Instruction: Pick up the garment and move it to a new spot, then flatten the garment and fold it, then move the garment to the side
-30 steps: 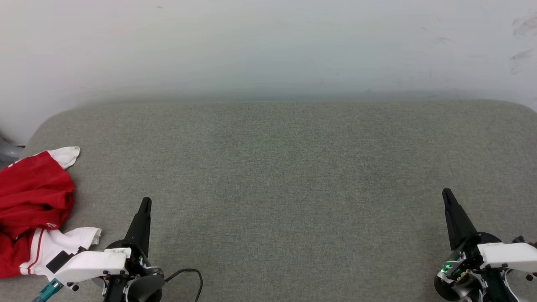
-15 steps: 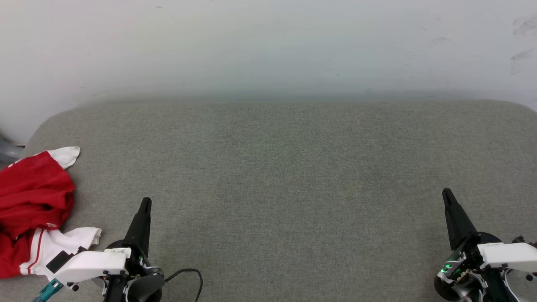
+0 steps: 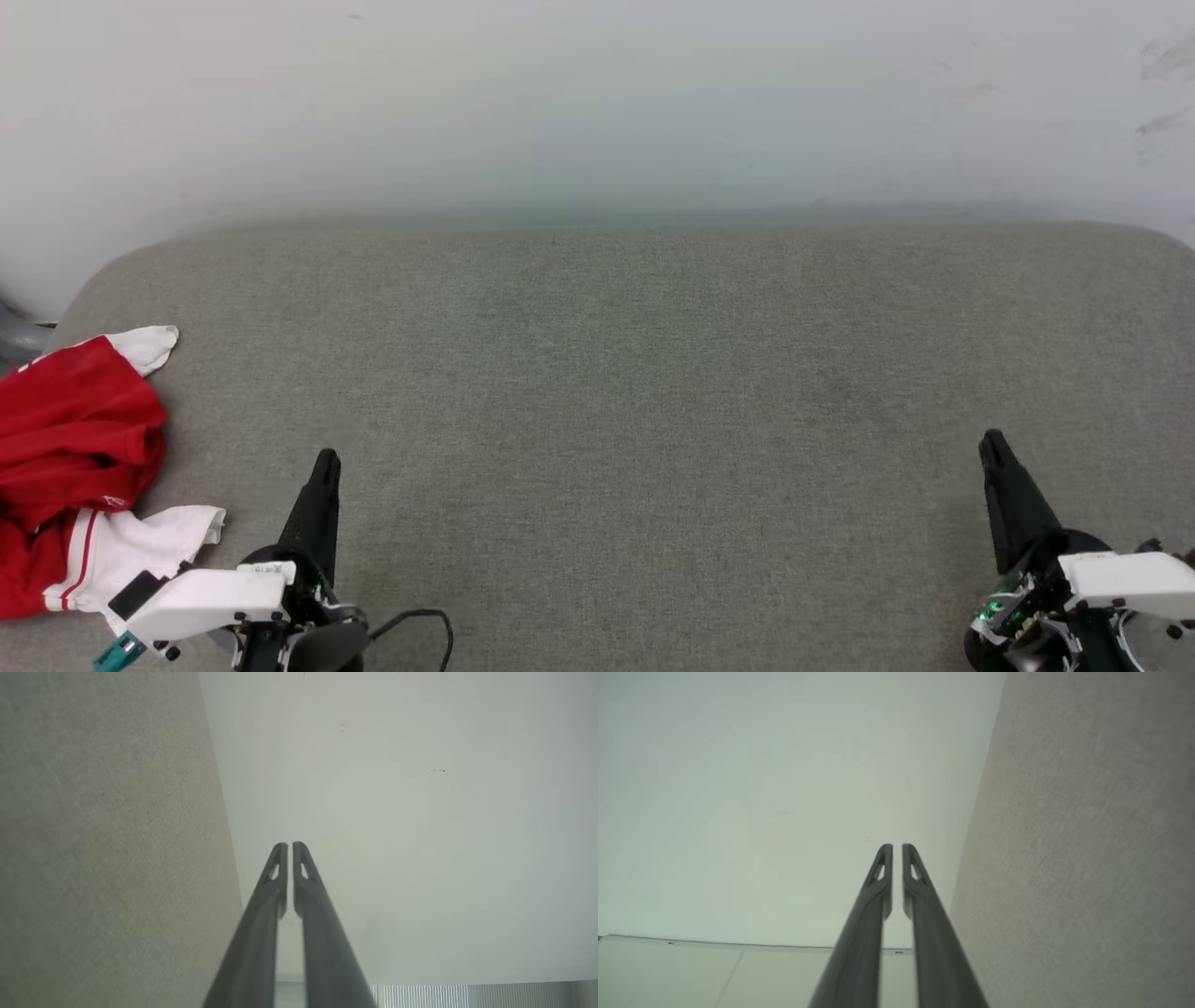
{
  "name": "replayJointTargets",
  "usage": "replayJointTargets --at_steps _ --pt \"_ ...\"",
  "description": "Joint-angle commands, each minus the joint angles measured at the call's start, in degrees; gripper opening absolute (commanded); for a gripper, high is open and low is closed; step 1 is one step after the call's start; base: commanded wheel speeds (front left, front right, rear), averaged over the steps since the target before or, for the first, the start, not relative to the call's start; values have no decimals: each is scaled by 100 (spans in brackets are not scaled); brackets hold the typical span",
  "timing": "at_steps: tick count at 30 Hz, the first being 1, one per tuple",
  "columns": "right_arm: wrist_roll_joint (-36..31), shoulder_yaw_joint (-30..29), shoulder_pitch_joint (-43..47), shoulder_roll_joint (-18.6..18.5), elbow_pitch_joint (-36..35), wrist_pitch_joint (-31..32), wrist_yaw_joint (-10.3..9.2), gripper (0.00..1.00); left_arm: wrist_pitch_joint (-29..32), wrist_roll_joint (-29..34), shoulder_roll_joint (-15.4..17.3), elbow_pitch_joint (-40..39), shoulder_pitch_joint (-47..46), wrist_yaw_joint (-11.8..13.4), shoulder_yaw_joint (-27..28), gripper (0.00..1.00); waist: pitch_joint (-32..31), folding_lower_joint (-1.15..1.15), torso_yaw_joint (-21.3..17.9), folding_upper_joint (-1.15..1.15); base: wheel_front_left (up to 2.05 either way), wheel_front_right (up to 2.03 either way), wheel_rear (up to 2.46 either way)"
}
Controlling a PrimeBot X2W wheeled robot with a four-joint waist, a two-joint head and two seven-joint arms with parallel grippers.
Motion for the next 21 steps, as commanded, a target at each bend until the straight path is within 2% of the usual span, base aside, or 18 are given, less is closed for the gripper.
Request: replayJointTargets --at_steps 1,10,21 --pt "-5 3 58 0 66 -5 0 100 -8 3 -5 66 47 5 -16 100 0 0 0 0 0 0 0" --pt "-190 88 258 0 98 -187 0 100 -189 78 -12 100 217 5 -169 100 -9 0 -2 0 0 0 0" --pt "-955 56 333 3 77 -488 0 100 -489 588 -10 123 328 2 -135 100 -30 0 1 0 0 0 0"
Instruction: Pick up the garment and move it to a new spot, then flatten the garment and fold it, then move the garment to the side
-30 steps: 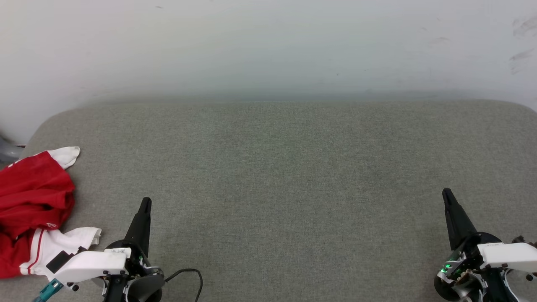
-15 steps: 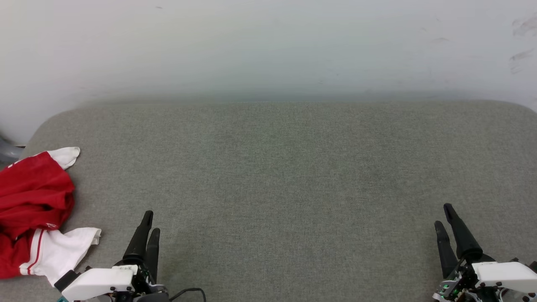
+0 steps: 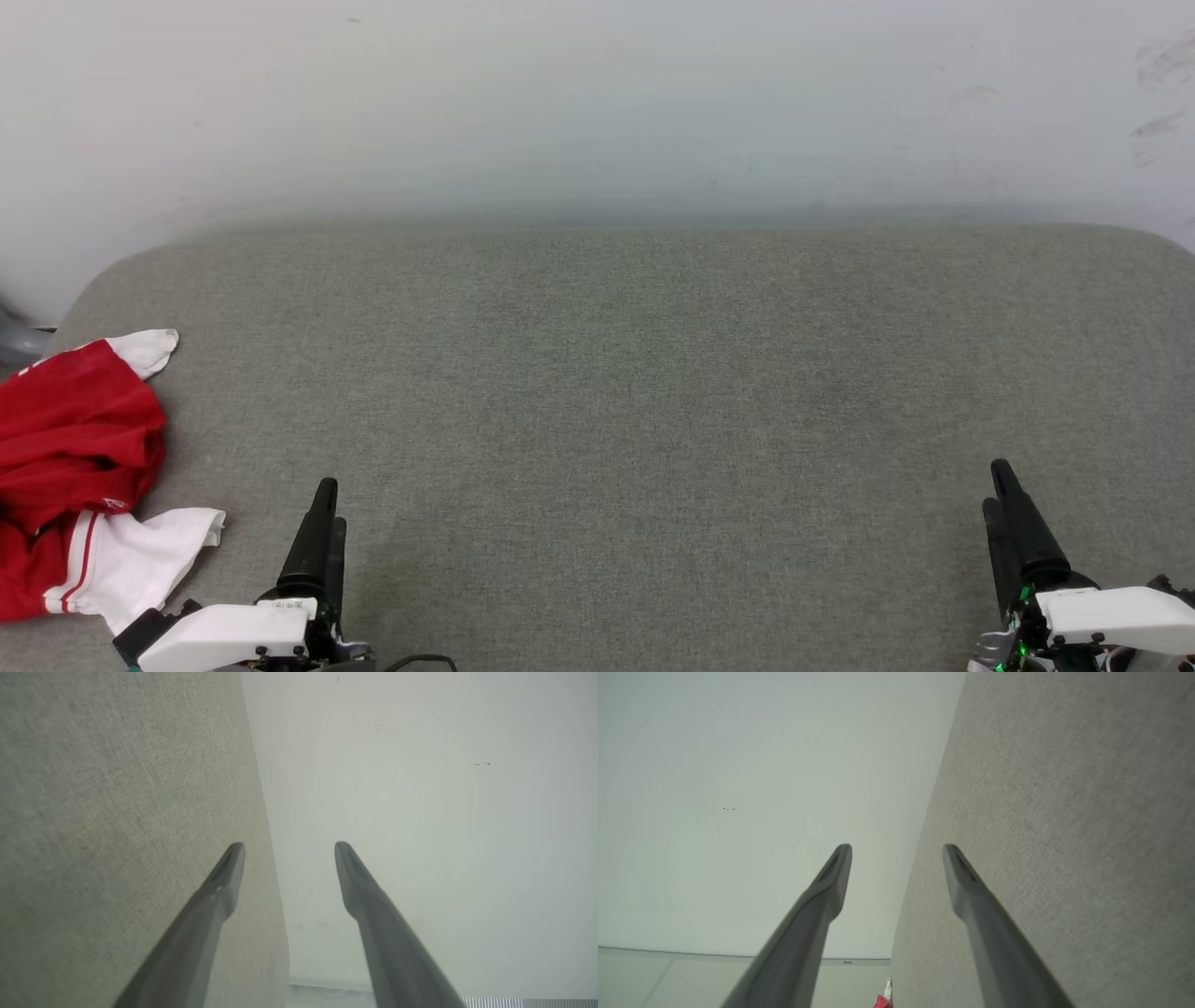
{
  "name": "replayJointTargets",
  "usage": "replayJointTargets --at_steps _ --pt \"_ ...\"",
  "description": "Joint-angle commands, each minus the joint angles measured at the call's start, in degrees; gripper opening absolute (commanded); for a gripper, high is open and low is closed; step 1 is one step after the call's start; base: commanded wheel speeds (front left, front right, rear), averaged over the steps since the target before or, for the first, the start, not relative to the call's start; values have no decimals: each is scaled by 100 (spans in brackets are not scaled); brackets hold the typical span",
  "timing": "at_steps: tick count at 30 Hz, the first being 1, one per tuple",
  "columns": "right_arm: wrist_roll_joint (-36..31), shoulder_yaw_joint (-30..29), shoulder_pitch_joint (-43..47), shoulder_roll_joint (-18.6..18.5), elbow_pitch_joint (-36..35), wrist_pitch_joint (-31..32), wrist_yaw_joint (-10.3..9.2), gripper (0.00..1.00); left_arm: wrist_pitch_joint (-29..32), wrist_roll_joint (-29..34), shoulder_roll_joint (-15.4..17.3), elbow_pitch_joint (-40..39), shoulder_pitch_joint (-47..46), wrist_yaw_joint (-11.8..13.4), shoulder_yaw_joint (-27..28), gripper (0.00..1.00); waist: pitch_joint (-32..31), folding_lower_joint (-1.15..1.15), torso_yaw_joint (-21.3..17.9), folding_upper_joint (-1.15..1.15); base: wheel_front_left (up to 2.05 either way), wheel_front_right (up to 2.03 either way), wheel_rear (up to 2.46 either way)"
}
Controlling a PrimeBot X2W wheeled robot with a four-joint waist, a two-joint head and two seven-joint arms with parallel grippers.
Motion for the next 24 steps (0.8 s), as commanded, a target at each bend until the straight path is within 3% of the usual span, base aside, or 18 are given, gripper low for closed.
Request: replayJointTargets --at_steps 1,15,16,18,19,24 --pt "-225 -27 -36 2 -139 -67 1 100 -71 113 10 -103 -18 -6 33 100 -2 0 2 0 0 0 0" --pt "-1911 -16 8 4 -611 -394 1 100 -400 1185 12 -578 29 62 510 100 -16 0 27 0 0 0 0" --pt "-2431 16 -2 4 -810 -458 1 100 -462 1435 12 -689 70 157 443 100 -15 0 30 0 0 0 0" --pt "-2746 65 11 4 -922 -500 1 100 -504 1611 13 -782 94 143 358 100 -15 0 36 0 0 0 0" --pt "-3253 169 46 4 -1068 -562 1 100 -566 1820 13 -914 165 94 246 100 -22 0 45 0 0 0 0" --pt "-4049 274 77 5 -1300 -658 0 100 -662 2339 14 -1180 209 123 253 100 -32 0 54 0 0 0 0"
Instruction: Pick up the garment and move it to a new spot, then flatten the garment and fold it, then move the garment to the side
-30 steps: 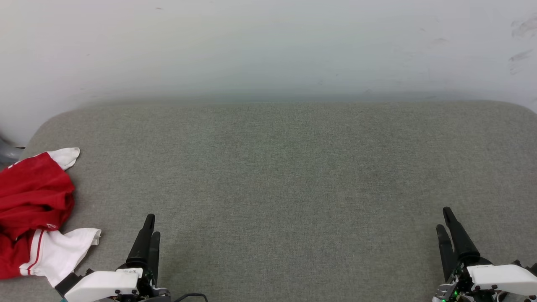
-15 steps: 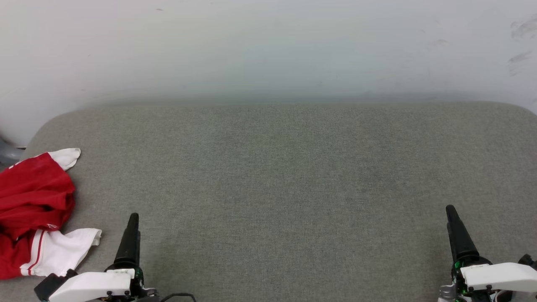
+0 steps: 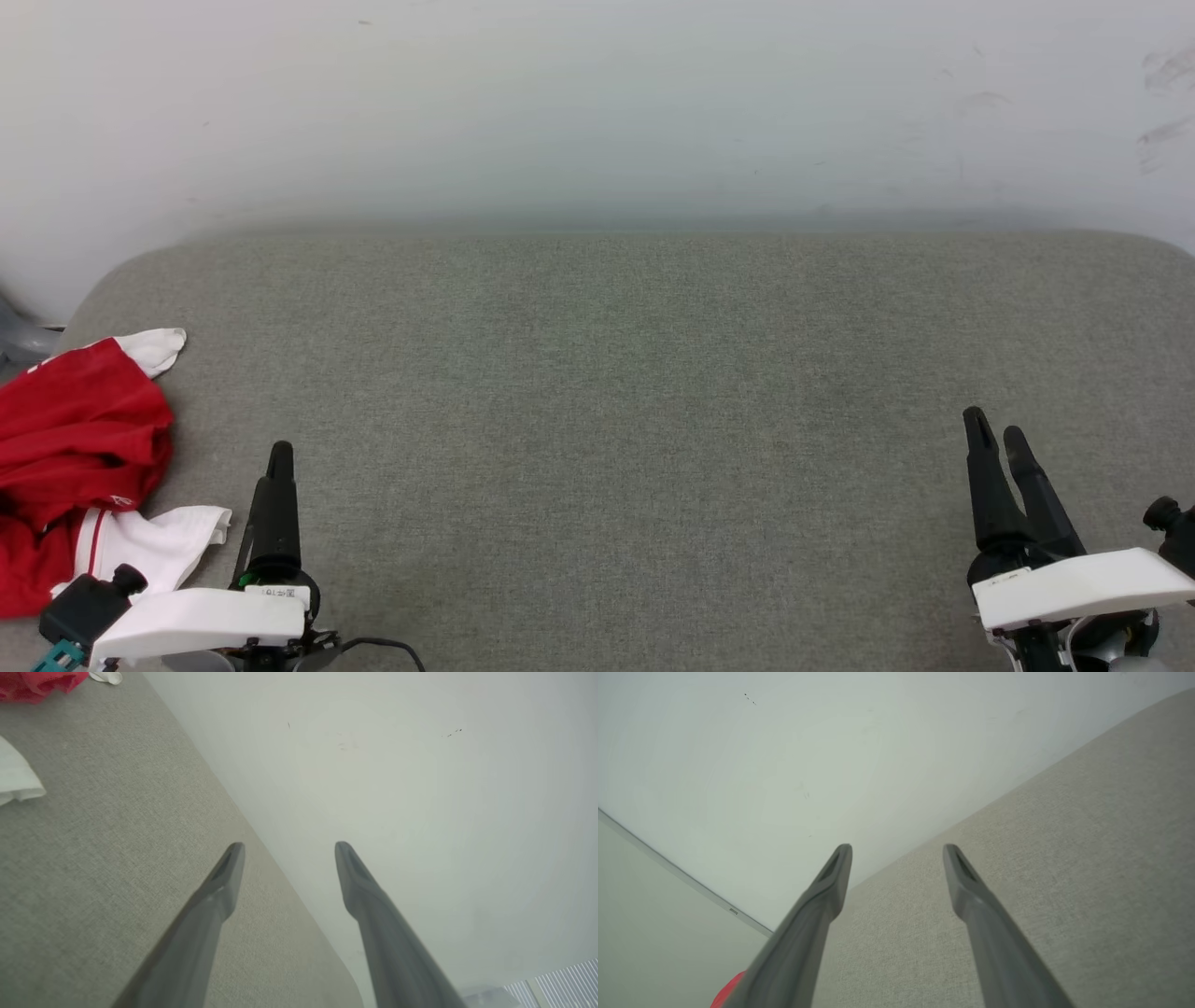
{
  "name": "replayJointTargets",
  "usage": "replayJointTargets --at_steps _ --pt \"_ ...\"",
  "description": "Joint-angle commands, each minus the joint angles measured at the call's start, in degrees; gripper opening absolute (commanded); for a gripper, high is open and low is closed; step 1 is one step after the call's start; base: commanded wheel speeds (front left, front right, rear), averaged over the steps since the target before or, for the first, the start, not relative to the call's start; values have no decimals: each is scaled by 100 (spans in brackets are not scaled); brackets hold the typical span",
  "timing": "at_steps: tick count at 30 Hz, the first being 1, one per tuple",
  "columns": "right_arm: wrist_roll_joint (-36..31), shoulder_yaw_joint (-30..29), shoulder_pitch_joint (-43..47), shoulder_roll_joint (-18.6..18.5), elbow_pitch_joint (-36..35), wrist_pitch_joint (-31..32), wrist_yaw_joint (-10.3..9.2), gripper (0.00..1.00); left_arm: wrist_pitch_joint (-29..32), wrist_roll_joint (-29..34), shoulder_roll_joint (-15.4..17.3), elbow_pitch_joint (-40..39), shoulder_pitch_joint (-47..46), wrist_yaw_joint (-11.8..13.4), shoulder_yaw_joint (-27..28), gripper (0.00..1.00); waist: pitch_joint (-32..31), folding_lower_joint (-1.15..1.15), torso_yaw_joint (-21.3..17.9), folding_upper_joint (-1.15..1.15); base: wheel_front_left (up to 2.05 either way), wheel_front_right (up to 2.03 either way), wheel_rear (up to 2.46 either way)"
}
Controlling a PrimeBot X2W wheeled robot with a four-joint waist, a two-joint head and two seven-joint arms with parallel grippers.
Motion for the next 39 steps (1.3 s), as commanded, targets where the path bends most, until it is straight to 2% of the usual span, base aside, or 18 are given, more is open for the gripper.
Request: replayJointTargets --at_steps 1,6,7,8,11,17,27,39 --pt "-351 32 -9 2 -182 -67 -1 100 -66 259 13 -226 -16 14 -7 100 -4 0 1 0 0 0 0" --pt "-934 103 33 2 -351 -158 -1 100 -155 1006 13 -566 35 166 -123 100 -9 0 3 0 0 0 0" --pt "-1024 117 45 2 -380 -178 -1 100 -177 1213 13 -635 41 234 -165 100 -11 0 5 0 0 0 0" --pt "-1377 145 75 3 -457 -228 -1 100 -230 1833 14 -865 42 455 -340 100 -10 0 4 0 0 0 0" --pt "-1750 186 88 3 -499 -282 -1 100 -281 2249 14 -1028 85 645 -560 100 -14 0 4 0 0 0 0" --pt "-2426 218 164 4 -606 -406 -1 100 -407 3182 15 -1180 144 820 -1060 100 -11 0 4 0 0 0 0" --pt "-3213 248 204 5 -643 -561 -1 100 -559 4257 53 -1229 159 978 -1593 100 -3 0 19 0 0 0 0" --pt "-4032 244 285 7 -545 -707 -1 100 -708 5000 325 -1073 159 1406 -2262 100 -21 0 15 0 0 0 0"
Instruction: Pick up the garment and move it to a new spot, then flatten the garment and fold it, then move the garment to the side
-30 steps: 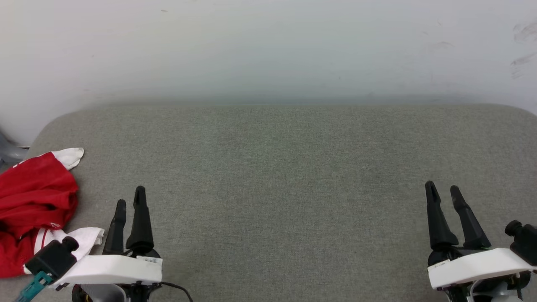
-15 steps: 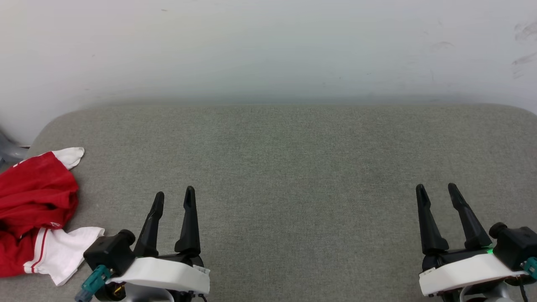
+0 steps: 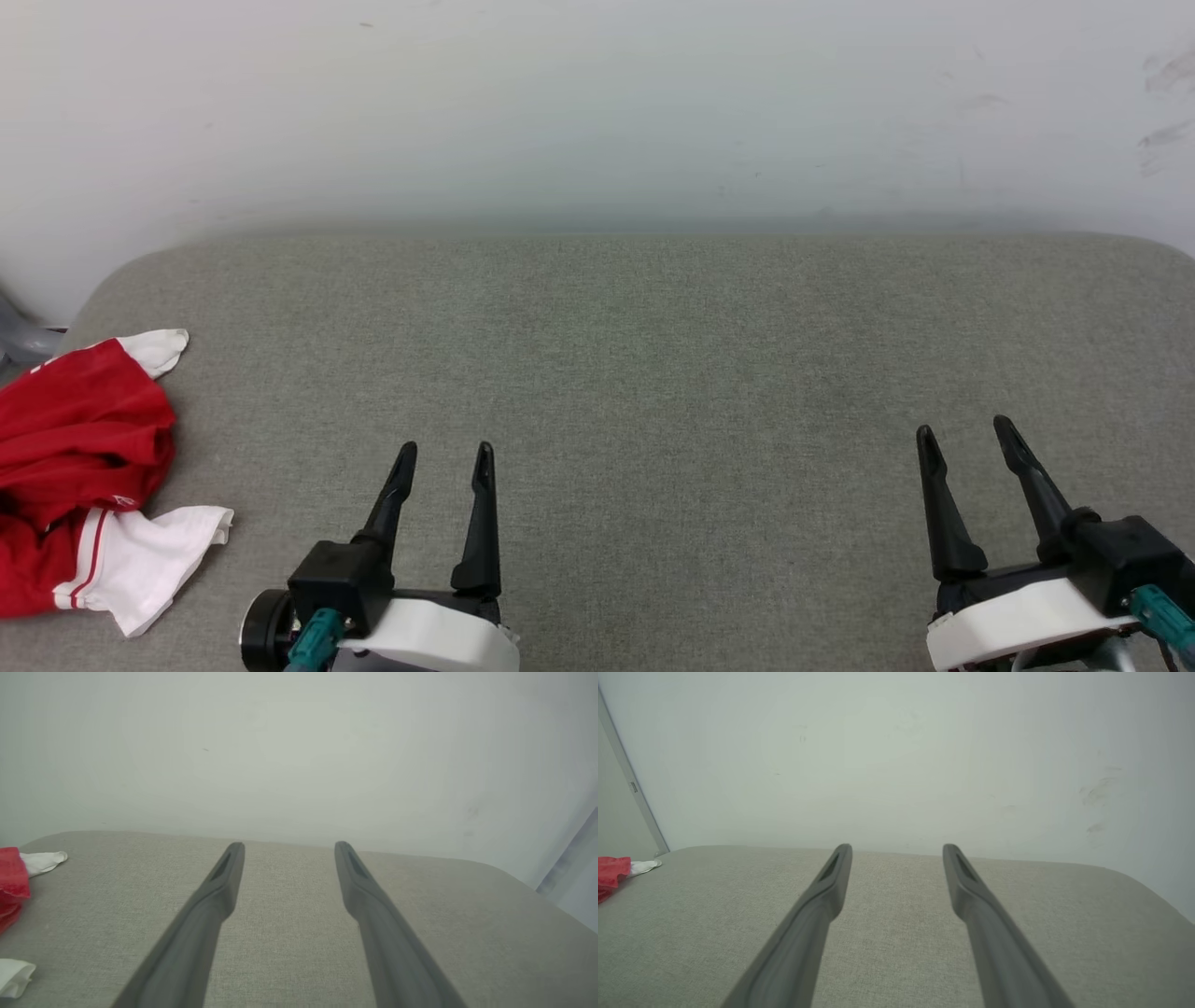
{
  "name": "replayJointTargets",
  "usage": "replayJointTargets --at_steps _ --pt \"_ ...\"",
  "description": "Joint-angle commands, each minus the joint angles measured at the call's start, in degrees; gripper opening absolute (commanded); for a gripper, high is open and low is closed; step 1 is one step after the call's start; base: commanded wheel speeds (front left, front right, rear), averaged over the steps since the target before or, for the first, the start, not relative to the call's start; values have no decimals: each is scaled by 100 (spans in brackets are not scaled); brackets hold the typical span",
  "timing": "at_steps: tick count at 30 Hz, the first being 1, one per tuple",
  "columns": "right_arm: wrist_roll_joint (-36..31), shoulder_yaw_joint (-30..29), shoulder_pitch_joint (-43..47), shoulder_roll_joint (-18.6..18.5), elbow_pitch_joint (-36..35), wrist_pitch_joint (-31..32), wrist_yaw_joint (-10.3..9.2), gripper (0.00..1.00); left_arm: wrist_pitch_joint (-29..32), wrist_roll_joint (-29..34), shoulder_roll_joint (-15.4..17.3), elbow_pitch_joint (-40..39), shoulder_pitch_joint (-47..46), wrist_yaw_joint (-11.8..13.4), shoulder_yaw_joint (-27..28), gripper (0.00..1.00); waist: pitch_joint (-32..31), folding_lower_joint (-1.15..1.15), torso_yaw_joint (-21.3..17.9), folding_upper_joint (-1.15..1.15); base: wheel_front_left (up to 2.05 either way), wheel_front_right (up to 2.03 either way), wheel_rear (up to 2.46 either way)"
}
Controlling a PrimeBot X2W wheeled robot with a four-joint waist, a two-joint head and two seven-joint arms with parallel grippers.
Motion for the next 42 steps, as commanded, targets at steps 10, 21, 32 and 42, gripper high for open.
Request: replayJointTargets --at_steps 10,21,32,42 --pt "-393 7 72 8 -49 -163 -1 100 -162 287 80 199 37 145 -339 100 -24 0 -9 0 0 0 0" --pt "-40 -79 160 9 -10 -294 -2 100 -286 474 -188 240 192 -178 81 100 -43 0 22 0 0 0 0" --pt "-346 -20 206 10 192 -417 -3 100 -403 733 -275 388 327 -437 273 100 -41 0 85 0 0 0 0" --pt "-367 99 246 12 243 -456 -3 100 -449 712 -276 477 316 -469 266 100 -29 0 353 0 0 0 0"
